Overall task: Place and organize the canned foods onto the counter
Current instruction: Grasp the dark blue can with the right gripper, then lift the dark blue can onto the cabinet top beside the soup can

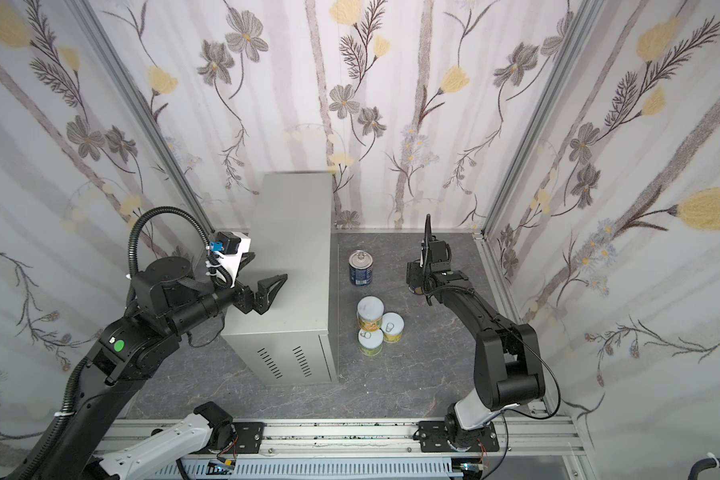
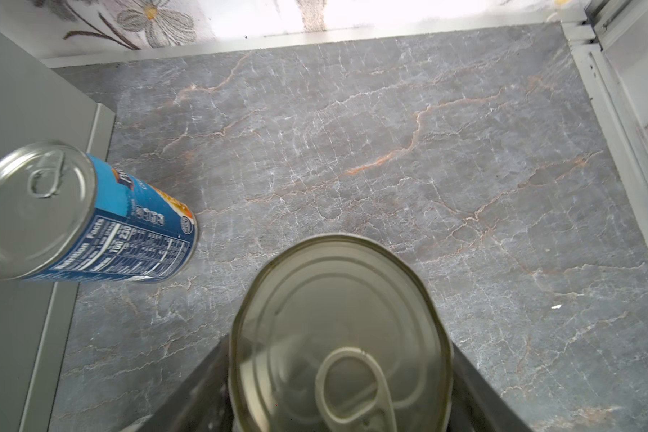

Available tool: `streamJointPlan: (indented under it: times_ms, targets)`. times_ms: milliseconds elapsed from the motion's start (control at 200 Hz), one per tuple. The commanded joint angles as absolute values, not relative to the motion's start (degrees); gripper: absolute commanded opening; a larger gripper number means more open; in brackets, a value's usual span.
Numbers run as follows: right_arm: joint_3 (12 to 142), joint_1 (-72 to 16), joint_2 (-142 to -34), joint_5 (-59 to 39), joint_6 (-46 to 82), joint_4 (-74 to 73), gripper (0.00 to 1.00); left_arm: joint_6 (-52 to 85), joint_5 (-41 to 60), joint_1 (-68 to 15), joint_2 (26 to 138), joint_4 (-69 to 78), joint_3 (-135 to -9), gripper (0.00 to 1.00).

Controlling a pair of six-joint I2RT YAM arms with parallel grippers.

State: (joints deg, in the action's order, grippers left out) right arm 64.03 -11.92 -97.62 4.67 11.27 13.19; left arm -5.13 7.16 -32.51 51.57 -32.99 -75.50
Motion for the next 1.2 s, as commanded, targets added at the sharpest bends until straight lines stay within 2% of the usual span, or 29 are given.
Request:
streamJointPlan:
  times_ms: [0,290,654,954,1054,1194]
  targets:
    - [65.12,-12.01,-95.18,2.6,8.78,10.57,0.55,-5.16,7.65,-32.44,51.32,-31.56,-75.58,1.0]
    - [67.41,-12.89,-85.75,-6.94,4.29,12.36,0.53,-5.26,9.35,-32.43,50.92,-32.03,-75.98,1.0]
    - [78.15,-15.32,-76.79,-22.01,1.05,19.09,0.53,-5.22,10.54,-32.52,50.5,-31.57,-75.94,1.0]
    - [93.23,-21.34,-78.42,-33.66,-0.08,28.12,0.53,-6.17,12.43,-32.46,48.91,-32.68,-76.73,1.0]
    - [97.12,-23.96,-80.37,-37.61,-0.12,29.61,0.53,-7.9,16.27,-32.51,48.88,-35.99,-79.31,1.0]
    - [103.82,-28.81,-84.46,-38.21,-1.36,33.86,0.54,-10.06,23.24,-32.51,49.13,-42.49,-84.74,1.0]
